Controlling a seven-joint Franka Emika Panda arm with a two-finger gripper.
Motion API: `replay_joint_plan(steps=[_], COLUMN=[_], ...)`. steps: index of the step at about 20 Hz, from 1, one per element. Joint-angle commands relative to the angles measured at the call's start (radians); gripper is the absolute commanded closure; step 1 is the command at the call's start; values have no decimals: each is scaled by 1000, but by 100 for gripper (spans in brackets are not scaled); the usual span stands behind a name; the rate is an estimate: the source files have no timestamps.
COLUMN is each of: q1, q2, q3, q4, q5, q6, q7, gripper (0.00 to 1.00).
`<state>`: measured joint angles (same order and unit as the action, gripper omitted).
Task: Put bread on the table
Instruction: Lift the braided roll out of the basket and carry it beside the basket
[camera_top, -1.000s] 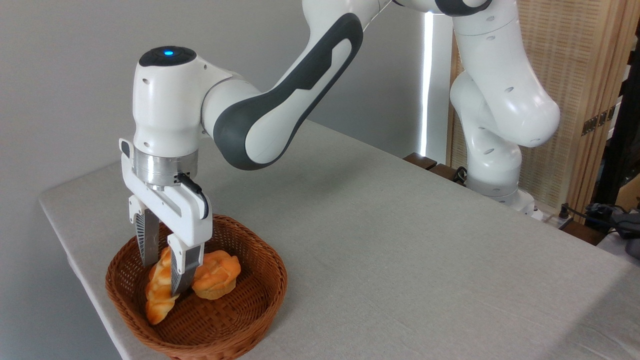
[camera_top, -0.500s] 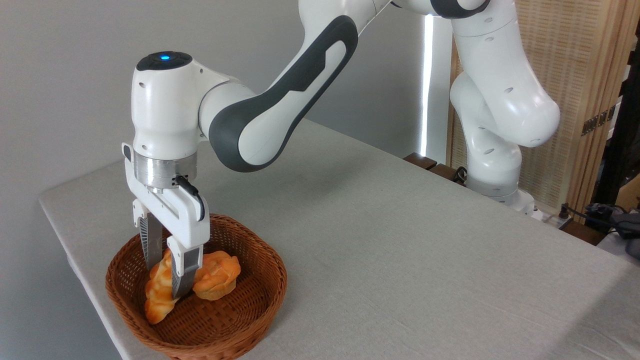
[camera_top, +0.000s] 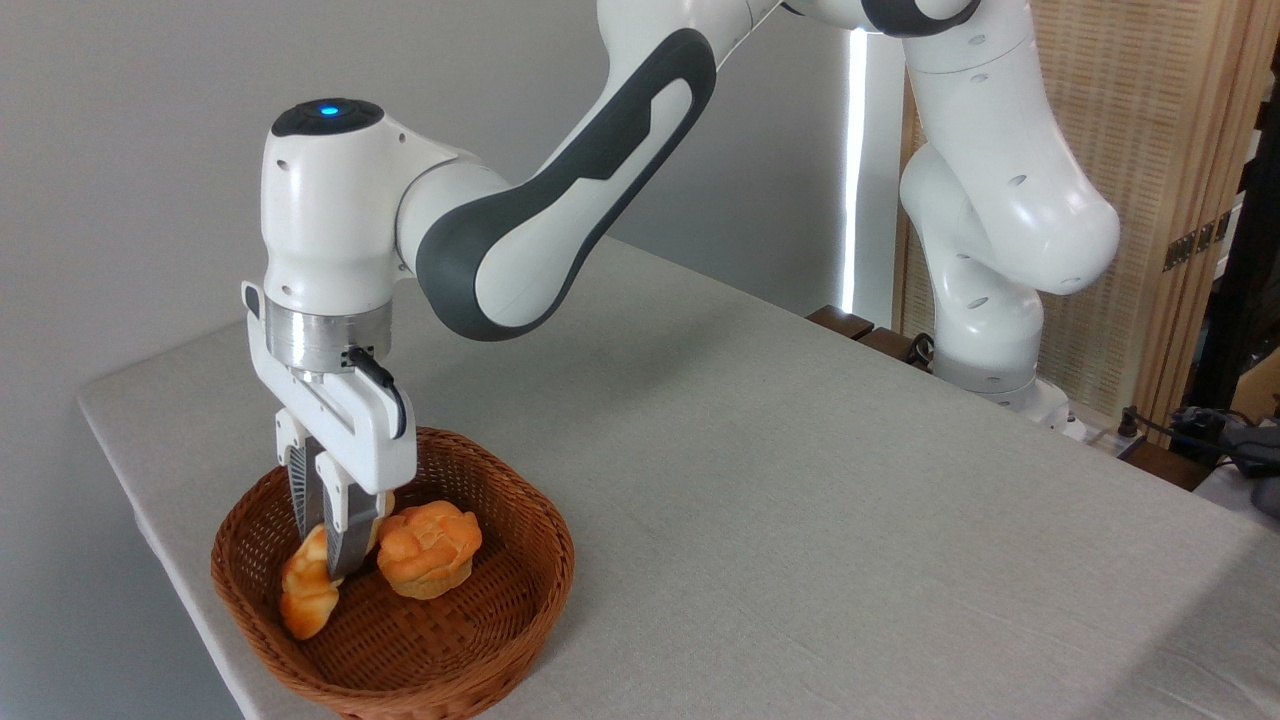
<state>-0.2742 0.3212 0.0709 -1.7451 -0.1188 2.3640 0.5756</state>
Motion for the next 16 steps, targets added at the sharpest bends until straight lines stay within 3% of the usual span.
replay_joint_plan(steps=[1,7,11,16], q1=[3,9,12,7], q2=[-50,-131,-191,-327], q3=[4,12,15,20], q4=[-5,-8,-13,-121], q5=[-1,-5,-5,-5], q6=[8,-29,-130,-222], q7=[-3,-10,-5,3], gripper=[58,55,54,54])
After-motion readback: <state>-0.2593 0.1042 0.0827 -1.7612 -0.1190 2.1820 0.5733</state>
